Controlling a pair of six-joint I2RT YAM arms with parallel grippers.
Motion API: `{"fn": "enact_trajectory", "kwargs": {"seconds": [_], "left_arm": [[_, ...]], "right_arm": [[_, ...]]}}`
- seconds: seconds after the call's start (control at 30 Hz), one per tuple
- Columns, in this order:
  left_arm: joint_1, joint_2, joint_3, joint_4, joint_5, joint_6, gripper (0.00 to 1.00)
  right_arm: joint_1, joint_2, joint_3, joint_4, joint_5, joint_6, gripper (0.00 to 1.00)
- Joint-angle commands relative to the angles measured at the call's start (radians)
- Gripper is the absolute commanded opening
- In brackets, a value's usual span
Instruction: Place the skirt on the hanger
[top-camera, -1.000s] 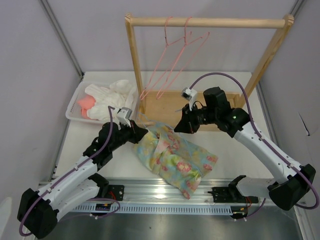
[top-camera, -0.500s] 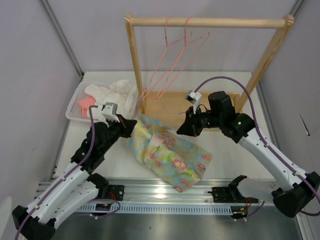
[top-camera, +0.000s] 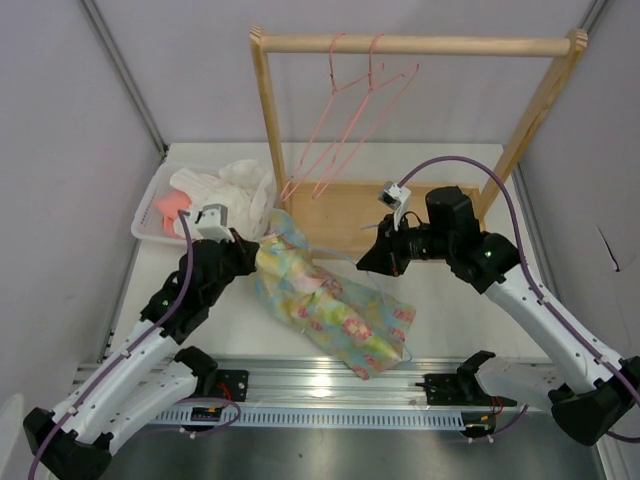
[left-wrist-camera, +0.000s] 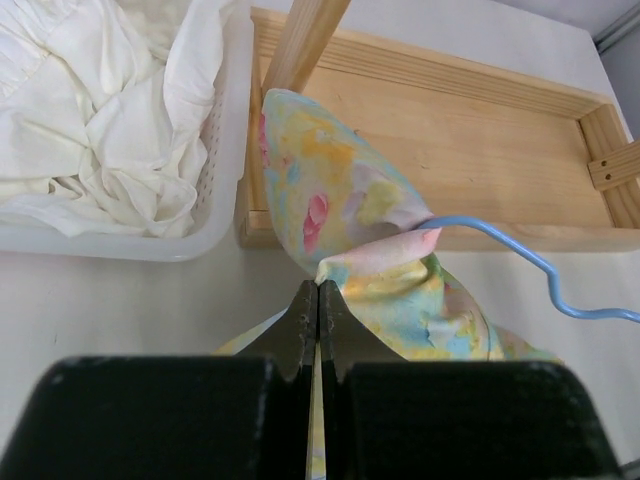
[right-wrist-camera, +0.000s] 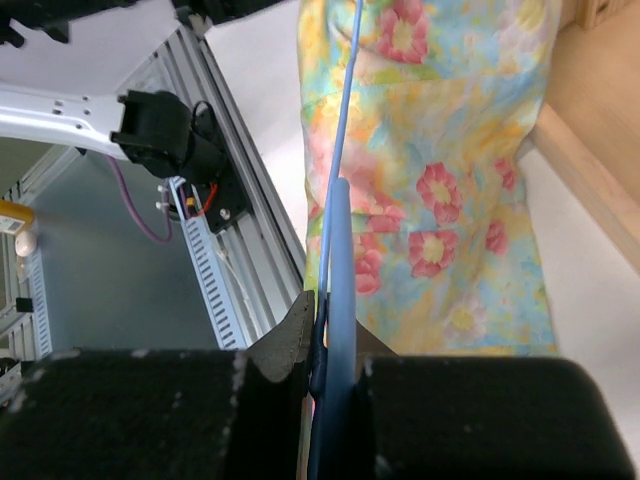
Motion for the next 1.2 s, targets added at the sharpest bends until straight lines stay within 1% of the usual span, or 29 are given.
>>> {"fn": "enact_trajectory", "kwargs": {"seconds": [0.0,0.07,0.1,0.17,0.2,0.27,0.3,0.33,0.37,0.4,0.43,0.53,0.57,0.7,0.77,0.83,0.87,0.9,0.97,1.0,1.1,1.17], "left_arm": [[0.009,0.031,0.059,-0.001,-0.004,0.004,0.01],[0.008,-0.014,0.044,0.062,0.019,-0.005,0.05],[0.008,-0.028,0.04,0.097,0.042,-0.005,0.11],[0.008,-0.03,0.072,0.105,0.082,0.023,0.17],[0.008,-0.01,0.089,0.076,0.105,0.034,0.26],[0.006,-0.013,0.134,0.064,0.138,0.059,0.35],[0.006,-0.045,0.158,0.074,0.148,0.073,0.43],[0.006,-0.062,0.166,0.078,0.156,0.08,0.46],[0.006,-0.076,0.175,0.085,0.174,0.114,0.52],[0.006,-0.084,0.207,0.117,0.215,0.137,0.54],[0.006,-0.073,0.23,0.108,0.313,0.155,0.54],[0.0,-0.018,0.315,0.095,0.462,0.212,0.55],[-0.006,-0.012,0.335,0.09,0.483,0.218,0.61],[-0.025,-0.027,0.336,0.087,0.52,0.222,0.61],[-0.025,-0.038,0.326,0.072,0.513,0.223,0.61],[-0.026,-0.042,0.321,0.05,0.492,0.222,0.61],[-0.025,-0.048,0.326,0.044,0.49,0.219,0.61],[-0.026,-0.051,0.327,0.039,0.487,0.211,0.61],[-0.026,-0.053,0.338,0.042,0.504,0.191,0.61],[-0.025,-0.051,0.347,0.038,0.506,0.183,0.61],[-0.026,-0.05,0.362,0.016,0.504,0.174,0.6],[-0.026,-0.05,0.372,-0.011,0.492,0.171,0.6]], "right_arm": [[-0.007,-0.026,0.121,0.005,-0.024,0.016,0.0],[-0.003,-0.025,0.146,-0.026,0.001,0.006,0.0],[0.003,-0.02,0.159,-0.044,0.021,-0.006,0.0],[0.005,-0.016,0.198,-0.072,0.012,-0.011,0.0],[0.019,-0.017,0.212,-0.078,0.01,-0.011,0.0],[0.037,-0.02,0.258,-0.101,0.03,-0.022,0.0],[0.042,-0.011,0.273,-0.117,0.036,-0.031,0.0],[0.045,-0.005,0.296,-0.132,0.044,-0.039,0.0],[0.046,0.004,0.304,-0.156,0.044,-0.043,0.0],[0.051,0.015,0.305,-0.164,0.041,-0.046,0.0],[0.071,0.015,0.302,-0.166,0.03,-0.051,0.0],[0.12,0.018,0.288,-0.155,0.042,-0.06,0.0],[0.126,0.023,0.29,-0.157,0.051,-0.062,0.0],[0.132,0.055,0.318,-0.186,0.085,-0.066,0.0],[0.135,0.052,0.318,-0.19,0.104,-0.068,0.0],[0.135,0.041,0.331,-0.233,0.142,-0.077,0.0],[0.134,0.04,0.345,-0.258,0.18,-0.08,0.0],[0.131,0.041,0.382,-0.32,0.255,-0.085,0.0],[0.12,0.052,0.426,-0.38,0.337,-0.082,0.0],[0.111,0.052,0.446,-0.406,0.402,-0.074,0.0],[0.077,0.032,0.512,-0.469,0.488,-0.062,0.0],[0.06,0.02,0.56,-0.503,0.519,-0.06,0.0]]}}
